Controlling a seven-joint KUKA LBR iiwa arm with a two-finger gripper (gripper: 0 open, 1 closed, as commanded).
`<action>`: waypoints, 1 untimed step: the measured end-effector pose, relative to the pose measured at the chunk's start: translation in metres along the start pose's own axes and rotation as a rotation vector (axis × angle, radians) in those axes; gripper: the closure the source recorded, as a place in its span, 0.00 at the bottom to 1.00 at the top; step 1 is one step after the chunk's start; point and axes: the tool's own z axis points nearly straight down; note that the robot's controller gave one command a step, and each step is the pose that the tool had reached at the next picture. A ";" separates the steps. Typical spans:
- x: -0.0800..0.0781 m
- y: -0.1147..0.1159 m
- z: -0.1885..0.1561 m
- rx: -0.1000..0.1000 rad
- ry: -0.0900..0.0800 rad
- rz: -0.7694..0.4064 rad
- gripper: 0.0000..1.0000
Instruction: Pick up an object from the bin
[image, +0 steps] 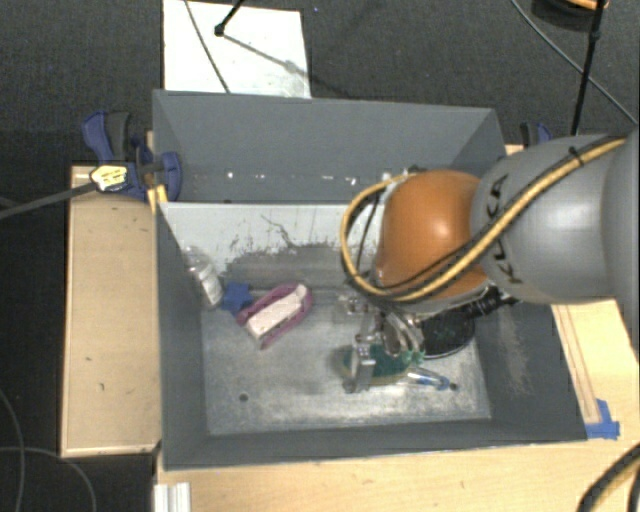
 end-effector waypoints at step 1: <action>0.027 -0.037 0.046 -0.002 -0.003 -0.038 0.00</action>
Offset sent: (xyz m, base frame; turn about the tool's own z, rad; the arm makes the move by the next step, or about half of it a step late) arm -0.0253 -0.0351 -0.0431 -0.0414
